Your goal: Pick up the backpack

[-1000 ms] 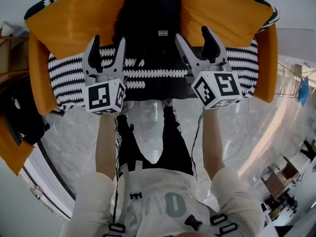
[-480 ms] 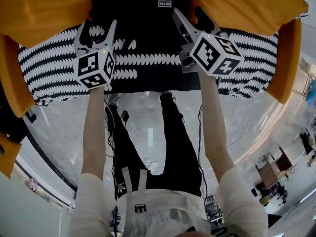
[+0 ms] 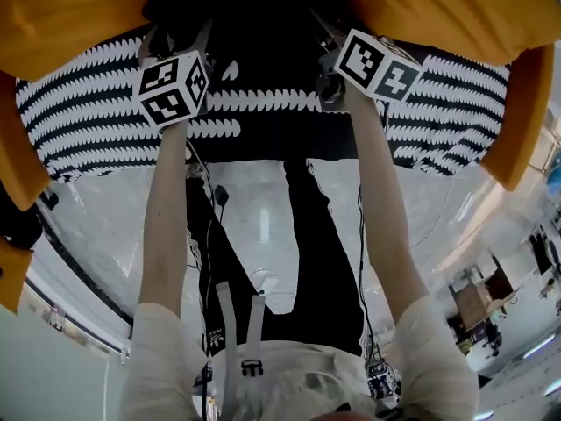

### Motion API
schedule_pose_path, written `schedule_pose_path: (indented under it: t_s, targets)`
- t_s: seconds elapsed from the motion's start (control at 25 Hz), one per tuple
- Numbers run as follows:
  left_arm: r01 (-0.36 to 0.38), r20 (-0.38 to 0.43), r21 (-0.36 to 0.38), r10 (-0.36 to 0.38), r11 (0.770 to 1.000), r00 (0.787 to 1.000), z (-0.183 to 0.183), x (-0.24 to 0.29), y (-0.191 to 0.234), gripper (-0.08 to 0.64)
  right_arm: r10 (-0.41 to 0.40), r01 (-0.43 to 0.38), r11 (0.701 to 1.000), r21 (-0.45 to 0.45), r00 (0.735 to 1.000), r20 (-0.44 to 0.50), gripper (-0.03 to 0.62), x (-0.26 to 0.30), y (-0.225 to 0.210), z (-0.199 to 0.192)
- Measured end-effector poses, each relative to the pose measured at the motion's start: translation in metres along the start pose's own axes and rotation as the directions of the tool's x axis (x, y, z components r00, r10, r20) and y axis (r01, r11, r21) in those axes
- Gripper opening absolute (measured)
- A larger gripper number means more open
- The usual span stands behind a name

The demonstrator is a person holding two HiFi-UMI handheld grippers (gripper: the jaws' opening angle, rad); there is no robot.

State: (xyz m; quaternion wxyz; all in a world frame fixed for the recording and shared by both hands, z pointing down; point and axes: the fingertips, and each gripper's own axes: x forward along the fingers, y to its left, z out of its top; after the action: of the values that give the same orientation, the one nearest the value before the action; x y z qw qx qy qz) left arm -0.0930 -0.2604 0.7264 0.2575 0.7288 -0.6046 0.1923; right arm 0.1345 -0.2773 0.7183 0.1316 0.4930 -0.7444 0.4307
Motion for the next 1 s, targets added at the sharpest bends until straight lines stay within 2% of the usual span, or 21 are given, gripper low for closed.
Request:
schedule_pose_path:
  t_s: [0.12, 0.28, 0.44, 0.52, 0.72, 1.0]
  targets:
    - [-0.001, -0.029, 0.019, 0.001, 1.0, 1.0, -0.012, 0.009, 0.012, 0.317, -0.04, 0.039, 0.999, -0.038, 0.998, -0.044, 0.318, 0.019, -0.007, -0.017]
    - [0.01, -0.063, 0.071, -0.005, 0.997, 0.998, -0.019, 0.014, 0.017, 0.26, -0.089, 0.08, 0.992, -0.099, 0.992, -0.087, 0.293, 0.034, -0.013, -0.031]
    - [0.02, -0.092, 0.09, -0.011, 0.996, 0.996, -0.022, 0.018, 0.017, 0.216, -0.083, 0.076, 0.995, -0.065, 0.991, -0.109, 0.275, 0.038, -0.015, -0.034]
    - [0.022, -0.109, 0.085, -0.013, 0.996, 0.994, -0.022, 0.019, 0.015, 0.196, -0.075, 0.07, 0.996, -0.047, 0.99, -0.118, 0.238, 0.039, -0.015, -0.034]
    - [0.027, -0.105, 0.109, -0.015, 0.994, 0.994, -0.023, 0.02, 0.007, 0.145, -0.078, 0.074, 0.996, -0.048, 0.992, -0.101, 0.156, 0.04, -0.016, -0.034]
    - [0.037, -0.08, 0.149, -0.025, 0.988, 0.996, -0.017, 0.012, -0.001, 0.11, -0.117, 0.112, 0.989, -0.093, 0.991, -0.057, 0.121, 0.033, -0.012, -0.031]
